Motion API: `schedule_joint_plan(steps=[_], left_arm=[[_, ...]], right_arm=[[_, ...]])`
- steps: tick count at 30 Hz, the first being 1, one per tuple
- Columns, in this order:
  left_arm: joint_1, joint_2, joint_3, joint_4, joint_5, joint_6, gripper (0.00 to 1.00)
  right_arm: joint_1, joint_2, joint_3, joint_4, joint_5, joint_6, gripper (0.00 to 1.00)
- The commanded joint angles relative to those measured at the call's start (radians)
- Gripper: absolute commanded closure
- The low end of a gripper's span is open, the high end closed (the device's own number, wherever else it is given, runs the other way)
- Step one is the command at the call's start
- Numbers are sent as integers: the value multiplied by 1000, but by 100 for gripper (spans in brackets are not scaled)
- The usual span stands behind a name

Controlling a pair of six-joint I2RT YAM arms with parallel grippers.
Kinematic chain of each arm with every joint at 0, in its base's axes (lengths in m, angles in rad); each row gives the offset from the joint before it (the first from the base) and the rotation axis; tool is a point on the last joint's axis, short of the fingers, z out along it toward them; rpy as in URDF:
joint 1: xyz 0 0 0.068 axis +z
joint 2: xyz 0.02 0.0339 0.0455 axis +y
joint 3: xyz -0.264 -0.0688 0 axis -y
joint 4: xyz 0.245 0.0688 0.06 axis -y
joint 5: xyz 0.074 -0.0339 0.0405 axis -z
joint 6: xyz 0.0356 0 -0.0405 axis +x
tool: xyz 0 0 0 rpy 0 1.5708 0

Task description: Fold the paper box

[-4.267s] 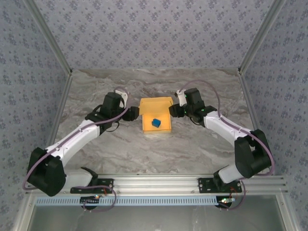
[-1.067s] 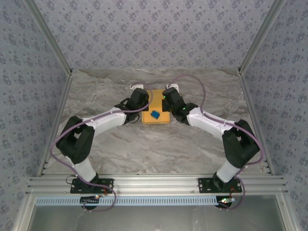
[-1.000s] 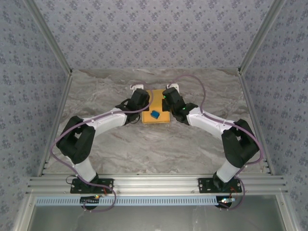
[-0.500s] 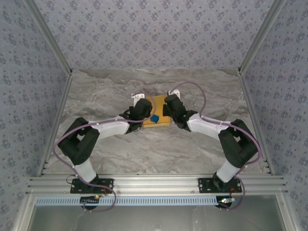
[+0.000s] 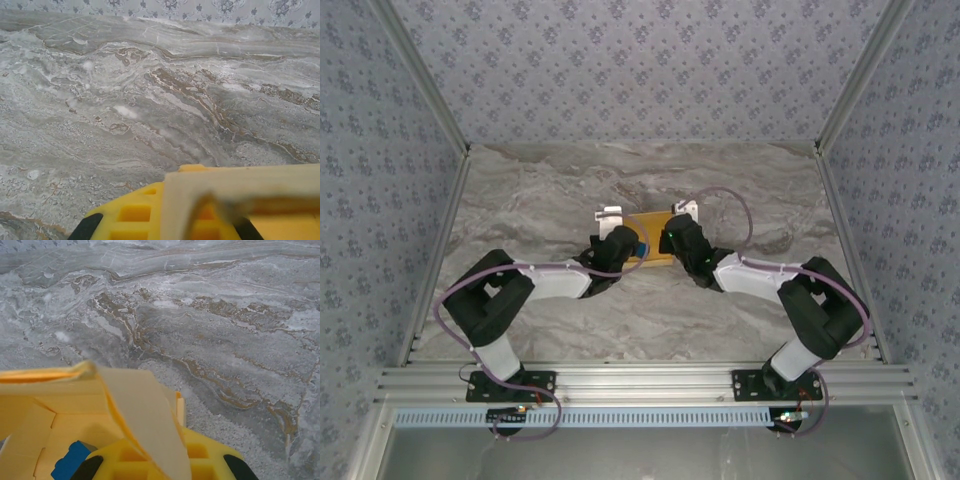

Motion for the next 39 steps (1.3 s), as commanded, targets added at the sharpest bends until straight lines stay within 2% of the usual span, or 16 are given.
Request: schedule_joint_plan(steps=[1, 16, 26, 31, 39], left_arm=[[-3, -10, -54, 12, -65, 20, 100], [-51, 19, -149, 137, -152, 81, 100], [-72, 53, -186, 210, -210, 140, 100], [-72, 53, -201, 231, -223, 159, 100], [-73, 56, -206, 265, -223, 206, 100]], right_arm=[[7, -12, -43, 0, 66, 45, 100], [52, -41, -128, 12, 141, 77, 96], [53, -94, -183, 32, 114, 47, 89], [57, -123, -198, 25, 87, 34, 85], [63, -229, -221, -34, 18, -4, 71]])
